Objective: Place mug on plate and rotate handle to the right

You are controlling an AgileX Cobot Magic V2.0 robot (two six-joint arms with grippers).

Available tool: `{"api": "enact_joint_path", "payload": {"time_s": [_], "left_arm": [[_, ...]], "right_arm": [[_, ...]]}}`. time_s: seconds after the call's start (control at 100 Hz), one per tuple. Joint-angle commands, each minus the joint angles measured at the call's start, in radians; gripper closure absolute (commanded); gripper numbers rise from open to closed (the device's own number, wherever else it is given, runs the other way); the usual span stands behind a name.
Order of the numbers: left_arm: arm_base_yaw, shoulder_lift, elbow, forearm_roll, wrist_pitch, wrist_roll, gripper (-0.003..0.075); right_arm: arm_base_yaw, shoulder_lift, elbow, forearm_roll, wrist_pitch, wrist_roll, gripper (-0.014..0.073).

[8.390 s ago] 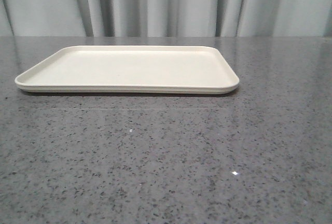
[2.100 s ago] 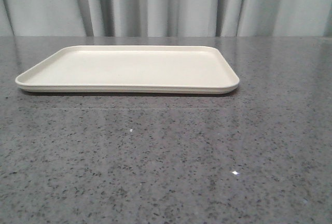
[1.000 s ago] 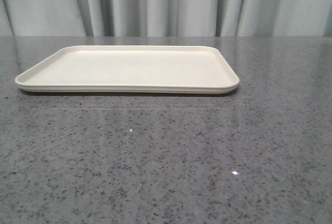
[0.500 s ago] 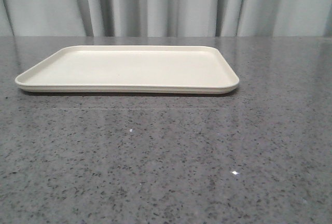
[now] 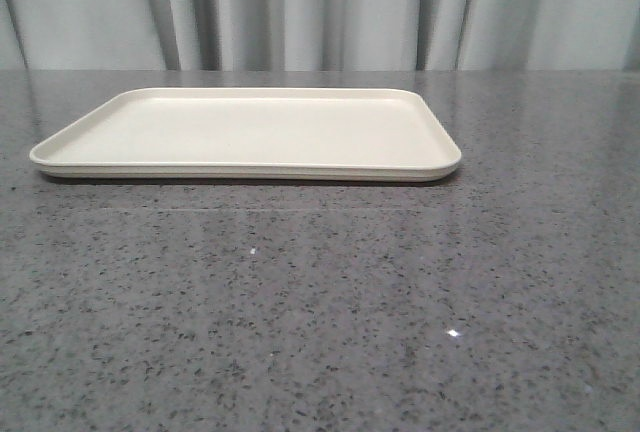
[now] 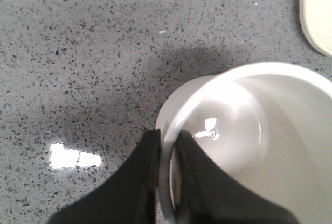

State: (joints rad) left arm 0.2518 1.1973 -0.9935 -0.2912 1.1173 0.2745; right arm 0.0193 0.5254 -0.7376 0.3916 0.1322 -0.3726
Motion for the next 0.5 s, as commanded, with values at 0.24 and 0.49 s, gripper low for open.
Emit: {"api": "enact_joint_path", "payload": {"time_s": [0.24, 0.49], "left_arm": [[0.001, -0.048, -0.122, -0.096, 0.022, 0.016, 0.074], [0.001, -0.043, -0.348, -0.16, 0.092, 0.016, 0.074]], "right_arm": [[-0.005, 0.011, -0.032, -0.007, -0.066, -0.01, 0.0169], [-0.005, 0.011, -0.032, -0.007, -0.065, -0.01, 0.0169]]}}
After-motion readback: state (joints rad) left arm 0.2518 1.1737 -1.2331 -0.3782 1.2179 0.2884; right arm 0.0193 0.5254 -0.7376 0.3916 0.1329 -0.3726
